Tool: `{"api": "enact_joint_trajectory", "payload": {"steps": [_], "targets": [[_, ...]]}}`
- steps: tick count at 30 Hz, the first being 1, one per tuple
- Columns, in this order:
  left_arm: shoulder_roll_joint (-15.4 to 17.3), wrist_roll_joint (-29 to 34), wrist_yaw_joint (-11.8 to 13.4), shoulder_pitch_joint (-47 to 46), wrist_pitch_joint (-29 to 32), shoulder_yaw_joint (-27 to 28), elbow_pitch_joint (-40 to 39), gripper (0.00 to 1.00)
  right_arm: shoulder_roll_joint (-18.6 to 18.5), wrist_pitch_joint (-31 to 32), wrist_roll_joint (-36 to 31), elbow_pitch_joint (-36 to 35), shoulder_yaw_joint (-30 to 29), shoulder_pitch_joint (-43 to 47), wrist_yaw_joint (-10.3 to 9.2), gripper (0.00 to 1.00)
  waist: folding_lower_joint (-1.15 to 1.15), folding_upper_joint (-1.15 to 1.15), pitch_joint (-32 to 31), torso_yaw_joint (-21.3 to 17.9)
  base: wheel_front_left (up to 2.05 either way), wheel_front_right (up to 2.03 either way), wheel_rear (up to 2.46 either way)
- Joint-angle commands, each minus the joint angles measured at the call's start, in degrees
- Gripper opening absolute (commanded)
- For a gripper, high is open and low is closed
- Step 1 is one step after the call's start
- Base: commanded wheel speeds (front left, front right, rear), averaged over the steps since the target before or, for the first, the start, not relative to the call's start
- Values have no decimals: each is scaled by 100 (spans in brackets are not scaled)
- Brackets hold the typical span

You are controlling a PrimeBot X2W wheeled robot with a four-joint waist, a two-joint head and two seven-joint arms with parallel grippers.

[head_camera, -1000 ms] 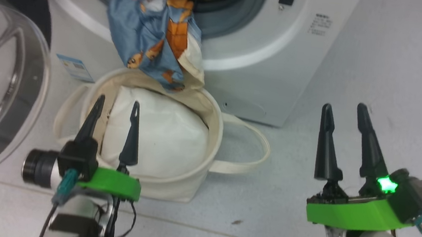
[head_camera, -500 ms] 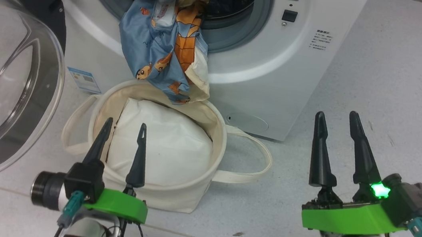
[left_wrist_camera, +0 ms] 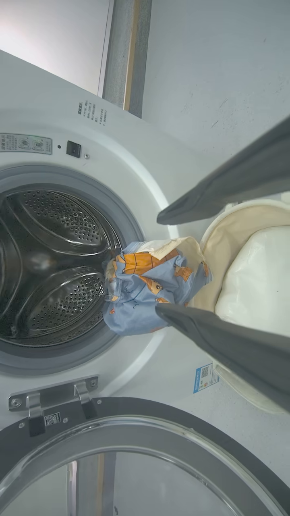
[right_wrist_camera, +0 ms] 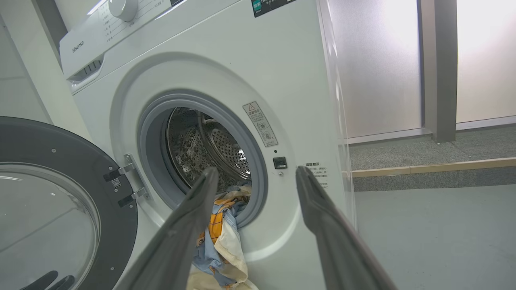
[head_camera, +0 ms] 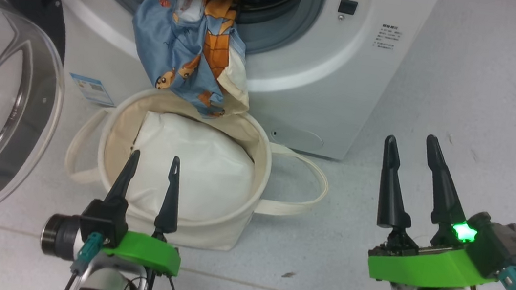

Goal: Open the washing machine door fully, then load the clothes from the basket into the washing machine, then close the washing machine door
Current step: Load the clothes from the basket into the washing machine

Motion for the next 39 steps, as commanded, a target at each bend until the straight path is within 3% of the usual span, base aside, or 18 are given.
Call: {"api": "enact_joint_trajectory", "payload": {"steps": [1,9,23,30,39], "targets": [[25,-3,-40,-221,-26,222,-33,100,70,-27,-27,-235,136,-84,1,100,0,0,142,-55,0,0,0],[25,-546,-186,-817,-26,303,550,100,42,-27,-116,-371,93,-245,1,100,0,0,780,-127,0,0,0],[25,-723,-305,-3202,-26,418,2206,100,-124,-27,-180,-845,36,-905,1,100,0,0,2421,-491,0,0,0],[25,-629,-254,-4170,-26,618,3182,100,-114,-27,-168,-859,15,-1027,1,100,0,0,2777,-630,0,0,0],[167,-496,119,-5198,-26,1002,4303,100,-60,-27,-205,-929,117,-1147,1,100,0,0,3104,-868,0,0,0]]}}
